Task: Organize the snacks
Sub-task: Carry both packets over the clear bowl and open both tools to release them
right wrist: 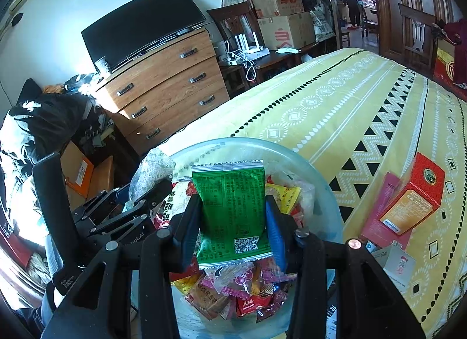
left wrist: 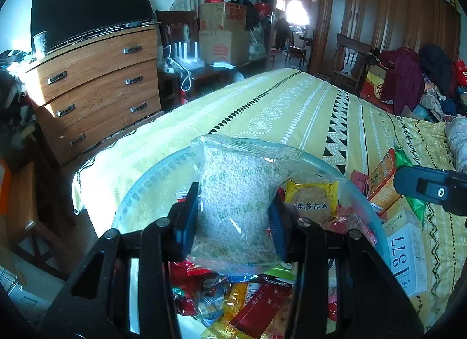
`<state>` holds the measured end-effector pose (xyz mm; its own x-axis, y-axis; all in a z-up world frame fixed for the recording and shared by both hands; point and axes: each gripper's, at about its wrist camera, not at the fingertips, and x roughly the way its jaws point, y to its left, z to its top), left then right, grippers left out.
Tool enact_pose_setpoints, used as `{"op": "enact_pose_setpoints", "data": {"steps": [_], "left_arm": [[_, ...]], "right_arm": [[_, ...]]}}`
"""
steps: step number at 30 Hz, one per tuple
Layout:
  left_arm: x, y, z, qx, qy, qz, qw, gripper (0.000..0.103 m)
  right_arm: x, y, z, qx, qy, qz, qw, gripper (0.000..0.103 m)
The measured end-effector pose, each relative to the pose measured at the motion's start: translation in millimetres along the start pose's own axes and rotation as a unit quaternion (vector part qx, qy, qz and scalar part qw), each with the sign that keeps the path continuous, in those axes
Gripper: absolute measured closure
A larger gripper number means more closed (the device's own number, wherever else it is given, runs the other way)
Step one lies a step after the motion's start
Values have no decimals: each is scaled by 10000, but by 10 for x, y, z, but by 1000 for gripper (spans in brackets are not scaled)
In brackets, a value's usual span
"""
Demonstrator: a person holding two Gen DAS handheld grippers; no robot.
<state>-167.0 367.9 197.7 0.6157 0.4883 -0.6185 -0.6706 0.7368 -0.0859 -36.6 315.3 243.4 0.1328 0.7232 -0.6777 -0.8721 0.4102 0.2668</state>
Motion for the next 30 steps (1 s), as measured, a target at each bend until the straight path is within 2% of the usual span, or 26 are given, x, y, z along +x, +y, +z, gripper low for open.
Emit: {"op": "enact_pose_setpoints", "data": {"steps": [19,30], "left_arm": [[16,24,-5,-14,12,9,10000,58],[43,74,-98,-108,88,91,9999,44]], "right_arm": [[51,25,-14,-22,42,-3,10000,57],[95,-24,-38,66,77,9,9999,52]]}}
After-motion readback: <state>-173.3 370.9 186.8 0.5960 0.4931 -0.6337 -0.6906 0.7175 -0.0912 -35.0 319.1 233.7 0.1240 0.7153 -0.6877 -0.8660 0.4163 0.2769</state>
